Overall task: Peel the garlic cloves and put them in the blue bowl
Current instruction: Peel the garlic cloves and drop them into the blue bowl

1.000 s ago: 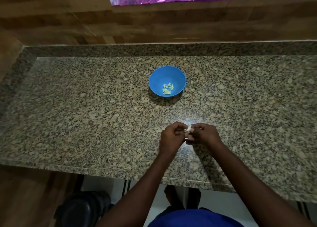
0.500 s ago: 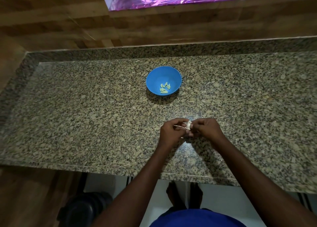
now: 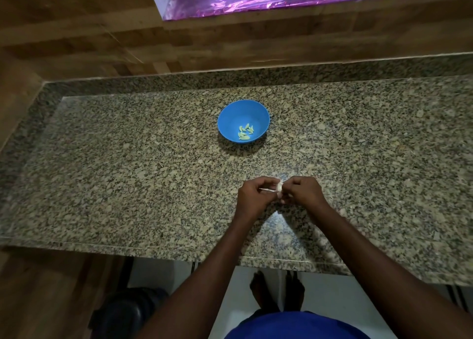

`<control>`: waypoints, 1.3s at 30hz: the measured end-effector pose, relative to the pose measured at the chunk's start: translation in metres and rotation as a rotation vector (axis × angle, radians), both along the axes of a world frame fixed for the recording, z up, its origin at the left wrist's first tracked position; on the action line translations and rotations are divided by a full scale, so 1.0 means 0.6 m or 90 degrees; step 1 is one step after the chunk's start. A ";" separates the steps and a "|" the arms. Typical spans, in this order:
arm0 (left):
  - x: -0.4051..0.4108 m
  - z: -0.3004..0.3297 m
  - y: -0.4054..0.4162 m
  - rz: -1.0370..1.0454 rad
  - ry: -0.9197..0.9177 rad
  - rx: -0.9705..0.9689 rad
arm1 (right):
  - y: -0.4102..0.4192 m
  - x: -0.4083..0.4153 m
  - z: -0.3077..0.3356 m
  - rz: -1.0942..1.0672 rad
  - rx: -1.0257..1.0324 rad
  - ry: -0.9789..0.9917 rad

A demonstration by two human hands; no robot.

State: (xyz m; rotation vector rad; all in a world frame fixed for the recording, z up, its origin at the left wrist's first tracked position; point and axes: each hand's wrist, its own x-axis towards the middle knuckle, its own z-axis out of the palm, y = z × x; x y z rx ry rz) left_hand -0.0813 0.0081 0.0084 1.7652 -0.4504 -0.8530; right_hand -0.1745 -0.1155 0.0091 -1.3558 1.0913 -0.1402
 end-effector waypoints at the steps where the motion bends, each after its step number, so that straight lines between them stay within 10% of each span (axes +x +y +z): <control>1: 0.001 -0.002 0.000 0.003 -0.002 0.004 | 0.003 0.003 -0.002 -0.011 -0.004 0.008; 13: 0.016 -0.025 0.016 -0.036 0.017 0.055 | -0.018 0.005 -0.011 0.138 0.078 0.032; 29: 0.014 -0.024 0.003 0.059 0.182 0.025 | -0.002 0.013 -0.006 -0.052 0.233 0.037; 39: 0.054 -0.053 -0.003 -0.030 -0.372 0.223 | -0.014 -0.010 -0.004 -0.040 0.283 -0.036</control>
